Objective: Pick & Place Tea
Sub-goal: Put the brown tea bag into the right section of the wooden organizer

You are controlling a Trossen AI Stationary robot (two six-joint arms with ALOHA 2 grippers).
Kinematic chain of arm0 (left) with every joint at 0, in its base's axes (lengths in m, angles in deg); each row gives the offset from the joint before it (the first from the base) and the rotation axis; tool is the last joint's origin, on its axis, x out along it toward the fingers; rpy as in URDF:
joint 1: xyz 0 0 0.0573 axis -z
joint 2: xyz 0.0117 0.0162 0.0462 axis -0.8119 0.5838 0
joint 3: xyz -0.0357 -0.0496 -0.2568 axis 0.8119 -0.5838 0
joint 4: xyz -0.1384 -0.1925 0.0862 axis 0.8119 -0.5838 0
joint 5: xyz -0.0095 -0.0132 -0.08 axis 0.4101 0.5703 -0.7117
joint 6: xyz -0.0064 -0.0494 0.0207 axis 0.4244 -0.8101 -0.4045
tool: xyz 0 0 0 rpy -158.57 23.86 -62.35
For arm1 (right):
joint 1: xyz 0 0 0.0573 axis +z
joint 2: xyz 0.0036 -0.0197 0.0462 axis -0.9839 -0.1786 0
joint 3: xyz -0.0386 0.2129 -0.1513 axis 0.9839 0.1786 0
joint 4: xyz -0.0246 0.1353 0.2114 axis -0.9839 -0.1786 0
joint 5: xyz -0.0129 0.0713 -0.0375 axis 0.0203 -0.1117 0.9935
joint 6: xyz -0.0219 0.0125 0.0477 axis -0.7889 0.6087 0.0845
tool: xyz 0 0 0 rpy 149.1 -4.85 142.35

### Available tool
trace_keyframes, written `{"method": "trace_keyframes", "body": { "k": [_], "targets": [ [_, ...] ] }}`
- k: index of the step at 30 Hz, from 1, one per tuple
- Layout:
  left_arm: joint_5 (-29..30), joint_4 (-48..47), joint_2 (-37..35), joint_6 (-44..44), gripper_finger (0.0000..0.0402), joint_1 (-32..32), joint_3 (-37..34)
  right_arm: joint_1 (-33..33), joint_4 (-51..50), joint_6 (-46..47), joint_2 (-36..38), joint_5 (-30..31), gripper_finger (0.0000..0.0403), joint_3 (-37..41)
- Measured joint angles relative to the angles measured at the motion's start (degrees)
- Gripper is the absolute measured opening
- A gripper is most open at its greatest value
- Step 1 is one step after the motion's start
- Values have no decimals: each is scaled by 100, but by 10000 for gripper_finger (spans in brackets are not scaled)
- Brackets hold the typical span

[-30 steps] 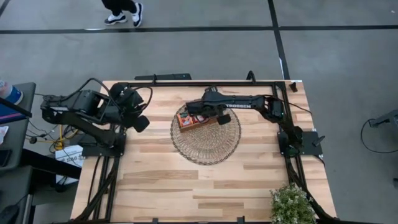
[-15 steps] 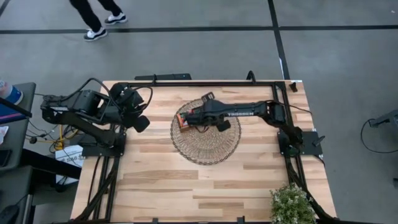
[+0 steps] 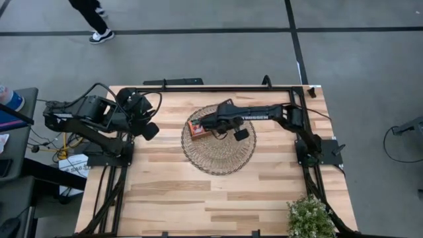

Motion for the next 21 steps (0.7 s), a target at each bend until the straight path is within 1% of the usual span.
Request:
{"method": "trace_keyframes", "body": {
  "k": [3,6,14,17,21],
  "targets": [
    [-2,-2,0,-56,60,-2,0,-198,-7,-26,0,-47,0,177],
    [-2,0,0,-69,60,-2,0,-292,0,-200,0,-142,0,196],
    [-4,0,0,-76,60,-2,0,-176,48,-703,0,-117,1,198],
    [-4,0,0,-89,60,-2,0,-126,175,-791,0,-110,9,198],
    [-48,0,0,-91,60,-2,0,-126,285,-857,0,-61,30,198]
  ]
}}
